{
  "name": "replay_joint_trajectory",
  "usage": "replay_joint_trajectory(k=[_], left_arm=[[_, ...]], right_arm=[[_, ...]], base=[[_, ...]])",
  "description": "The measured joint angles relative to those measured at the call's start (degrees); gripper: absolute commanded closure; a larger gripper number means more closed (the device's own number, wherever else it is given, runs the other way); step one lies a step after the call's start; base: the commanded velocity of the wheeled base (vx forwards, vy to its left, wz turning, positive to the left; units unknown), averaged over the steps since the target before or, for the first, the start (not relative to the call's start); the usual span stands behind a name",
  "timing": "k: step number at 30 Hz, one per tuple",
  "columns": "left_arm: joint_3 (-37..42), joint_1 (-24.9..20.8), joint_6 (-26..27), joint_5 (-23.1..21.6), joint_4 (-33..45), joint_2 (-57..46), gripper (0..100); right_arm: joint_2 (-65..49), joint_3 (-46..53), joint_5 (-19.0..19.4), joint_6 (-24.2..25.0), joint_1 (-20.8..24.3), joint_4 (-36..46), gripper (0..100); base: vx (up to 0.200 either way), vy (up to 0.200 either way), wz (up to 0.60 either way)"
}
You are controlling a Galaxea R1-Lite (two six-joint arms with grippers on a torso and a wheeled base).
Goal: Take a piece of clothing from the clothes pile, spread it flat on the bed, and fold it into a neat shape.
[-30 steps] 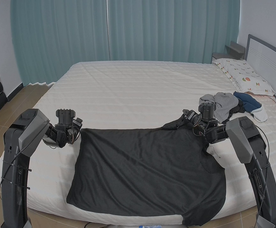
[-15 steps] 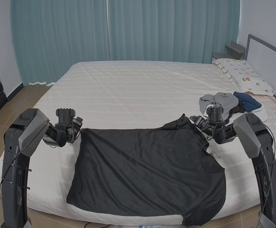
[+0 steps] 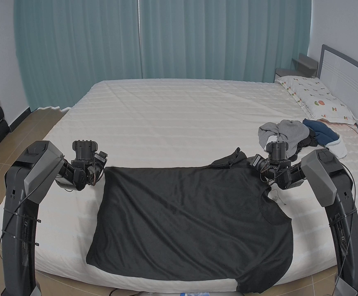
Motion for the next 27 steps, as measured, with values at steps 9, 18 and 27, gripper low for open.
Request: replay_joint_trajectory(k=[9,18,27], left_arm=[[-0.28,-0.09,0.79,-0.02,0.09,0.09,0],[-3.41,-1.19,3.69,0.0,0.66,1.49,0],[-4.94,-2.18,5.16,0.77,0.99,3.12,0]], right_arm=[[0.27,-0.63,-0.38,0.28,-0.29,-0.84,100],[0.27,-2.38,-2.05,0.63,-1.76,-2.07,100],[-0.28,-0.61,-2.05,0.61,-1.38,-2.11,0]], base=[[0.0,0.0,0.0],[0.0,0.0,0.0],[0.0,0.0,0.0]])
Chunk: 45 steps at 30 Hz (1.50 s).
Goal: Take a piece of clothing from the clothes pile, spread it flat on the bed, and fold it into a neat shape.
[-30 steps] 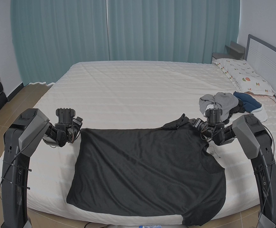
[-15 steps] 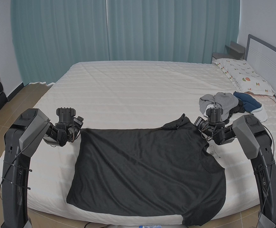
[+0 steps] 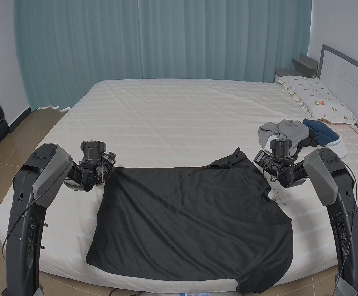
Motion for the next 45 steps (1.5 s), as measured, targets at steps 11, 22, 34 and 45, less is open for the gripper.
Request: replay_joint_trajectory(k=[11,22,34,45], left_arm=[[-0.27,0.44,-0.11,0.72,-0.44,0.11,0],[-0.52,0.67,0.32,0.96,-0.3,0.46,0],[-0.59,0.85,2.57,2.52,0.05,0.85,0],[-1.62,0.56,6.62,4.62,0.11,2.4,0]], right_arm=[[-0.55,1.85,1.77,-0.09,0.96,0.52,0],[-0.46,2.57,2.11,-0.11,2.35,0.66,100],[0.17,1.88,2.05,-0.06,2.12,1.56,100],[0.06,1.74,1.39,0.07,1.44,0.83,100]], base=[[0.0,0.0,0.0],[0.0,0.0,0.0],[0.0,0.0,0.0],[0.0,0.0,0.0]])
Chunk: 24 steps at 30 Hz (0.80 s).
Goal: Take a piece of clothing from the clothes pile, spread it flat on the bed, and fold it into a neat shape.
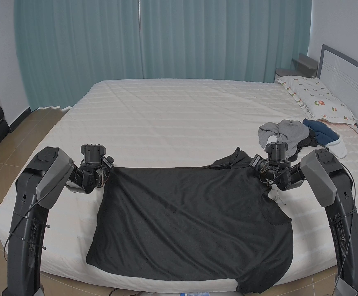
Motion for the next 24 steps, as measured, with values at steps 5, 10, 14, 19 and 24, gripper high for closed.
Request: replay_joint_trajectory(k=[5,10,14,19,24], left_arm=[[-0.56,-0.2,-0.02,0.0,0.02,0.6,0],[-1.33,-0.3,-0.02,0.0,0.05,0.99,0],[-1.6,-0.43,-0.02,0.01,-0.04,1.32,0],[-2.21,-0.84,0.0,0.0,-0.09,1.68,0],[-3.73,-1.37,-0.02,-0.27,0.05,2.3,0]], right_arm=[[0.0,-0.3,-0.22,0.11,-0.61,-0.13,100],[0.05,-0.87,-0.68,0.24,-1.33,-0.48,100],[0.4,-2.16,-2.08,0.41,-1.79,-0.85,100],[0.9,-2.86,-2.49,0.52,-2.43,-0.99,100],[1.07,-3.12,-2.62,0.57,-2.67,-1.21,100]], base=[[0.0,0.0,0.0],[0.0,0.0,0.0],[0.0,0.0,0.0],[0.0,0.0,0.0],[0.0,0.0,0.0]])
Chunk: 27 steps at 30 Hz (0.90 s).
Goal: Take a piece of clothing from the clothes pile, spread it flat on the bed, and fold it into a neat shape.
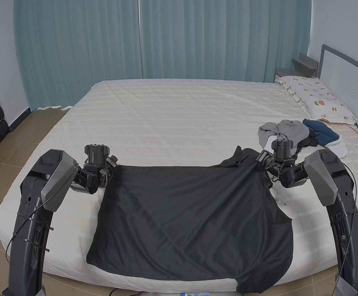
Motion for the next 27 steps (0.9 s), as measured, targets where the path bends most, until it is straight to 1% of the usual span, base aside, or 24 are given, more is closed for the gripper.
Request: replay_joint_trajectory(k=[6,13,27], left_arm=[[-1.4,-0.44,0.05,-0.3,0.17,0.73,0],[-1.9,-0.43,2.35,-0.55,1.29,1.08,0],[-3.72,-1.34,2.1,-1.61,1.58,0.87,0]], right_arm=[[0.09,0.02,-0.52,0.01,0.1,0.0,100],[0.06,0.24,-0.66,0.91,0.1,0.0,100],[0.02,0.68,-0.77,1.16,0.13,0.02,100]], base=[[0.0,0.0,0.0],[0.0,0.0,0.0],[0.0,0.0,0.0]])
